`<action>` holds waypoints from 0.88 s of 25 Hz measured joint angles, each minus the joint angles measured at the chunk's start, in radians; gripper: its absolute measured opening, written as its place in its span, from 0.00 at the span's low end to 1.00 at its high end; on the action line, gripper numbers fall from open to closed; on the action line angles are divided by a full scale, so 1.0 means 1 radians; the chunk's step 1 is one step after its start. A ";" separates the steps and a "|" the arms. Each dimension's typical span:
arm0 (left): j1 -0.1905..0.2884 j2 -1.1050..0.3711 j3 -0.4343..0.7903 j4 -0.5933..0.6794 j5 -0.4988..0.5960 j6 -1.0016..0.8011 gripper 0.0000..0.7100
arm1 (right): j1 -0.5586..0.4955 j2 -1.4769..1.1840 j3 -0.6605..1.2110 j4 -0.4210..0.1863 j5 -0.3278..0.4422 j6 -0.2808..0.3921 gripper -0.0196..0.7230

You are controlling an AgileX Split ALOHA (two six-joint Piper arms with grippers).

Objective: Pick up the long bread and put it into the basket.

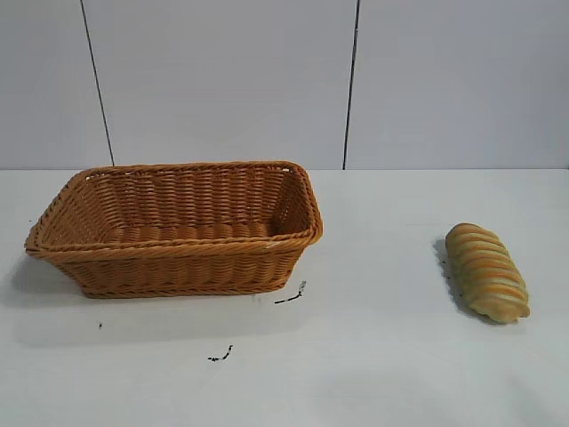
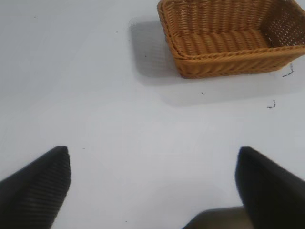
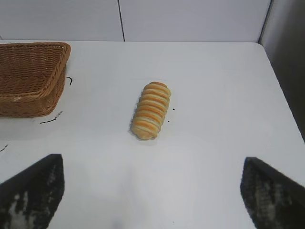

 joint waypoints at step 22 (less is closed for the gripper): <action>0.000 0.000 0.000 0.000 0.000 0.000 0.97 | 0.000 0.566 -0.186 0.001 -0.001 0.000 0.95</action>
